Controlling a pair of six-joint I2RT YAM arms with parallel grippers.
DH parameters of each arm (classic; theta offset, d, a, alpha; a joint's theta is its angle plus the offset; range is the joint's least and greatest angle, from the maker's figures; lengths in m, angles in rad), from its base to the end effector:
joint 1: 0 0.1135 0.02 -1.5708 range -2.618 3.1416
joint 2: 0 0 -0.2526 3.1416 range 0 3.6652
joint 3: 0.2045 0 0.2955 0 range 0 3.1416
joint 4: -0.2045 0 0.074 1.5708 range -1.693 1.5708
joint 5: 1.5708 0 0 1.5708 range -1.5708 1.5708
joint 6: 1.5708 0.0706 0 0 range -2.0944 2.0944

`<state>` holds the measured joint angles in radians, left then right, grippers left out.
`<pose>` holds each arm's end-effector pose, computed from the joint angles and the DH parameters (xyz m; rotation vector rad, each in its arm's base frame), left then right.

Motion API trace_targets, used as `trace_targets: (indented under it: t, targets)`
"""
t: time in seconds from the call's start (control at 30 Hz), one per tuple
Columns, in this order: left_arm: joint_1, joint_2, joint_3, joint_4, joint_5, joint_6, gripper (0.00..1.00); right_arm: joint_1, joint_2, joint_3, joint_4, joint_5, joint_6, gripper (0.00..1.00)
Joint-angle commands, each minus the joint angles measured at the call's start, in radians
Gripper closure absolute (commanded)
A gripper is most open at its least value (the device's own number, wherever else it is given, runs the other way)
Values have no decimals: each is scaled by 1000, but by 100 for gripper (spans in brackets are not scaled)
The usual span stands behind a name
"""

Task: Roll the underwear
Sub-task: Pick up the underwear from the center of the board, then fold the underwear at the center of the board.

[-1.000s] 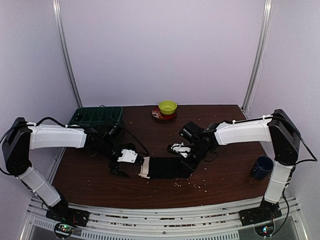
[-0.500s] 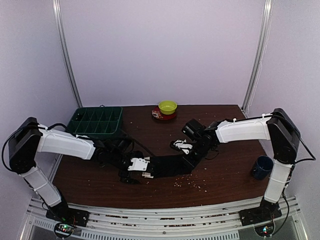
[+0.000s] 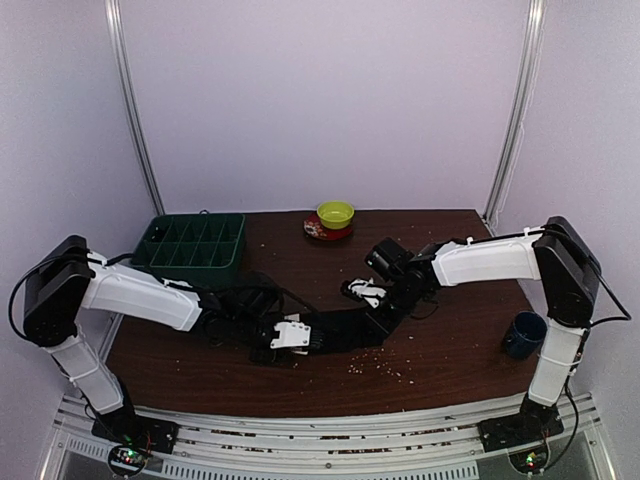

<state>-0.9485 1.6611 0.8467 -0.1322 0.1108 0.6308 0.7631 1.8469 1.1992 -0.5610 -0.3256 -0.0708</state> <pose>0.2089 -0.3046 0.0788 1.8280 1.7488 -0.2676 0.2776 0.2967 0.0981 -1.2315 2.5691 0.6169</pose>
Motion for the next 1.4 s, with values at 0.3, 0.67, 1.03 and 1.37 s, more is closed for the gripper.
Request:
trace_targets:
  t: [0.3,0.67,1.03,1.37]
  targets:
    - [15,-101,36,-179,115,19,100,55,-90,-35,-91,-69,-65,100]
    - [214,-20,210,-426,260,133,100,78,-2,136,-271,-99,-125,100]
    - [337,257,527,-609,311,217,100,-11,245,464,-449,-123,-203,100]
    - [371,396,772,-685,292,220,100,-119,304,456,-429,-197,-224,100]
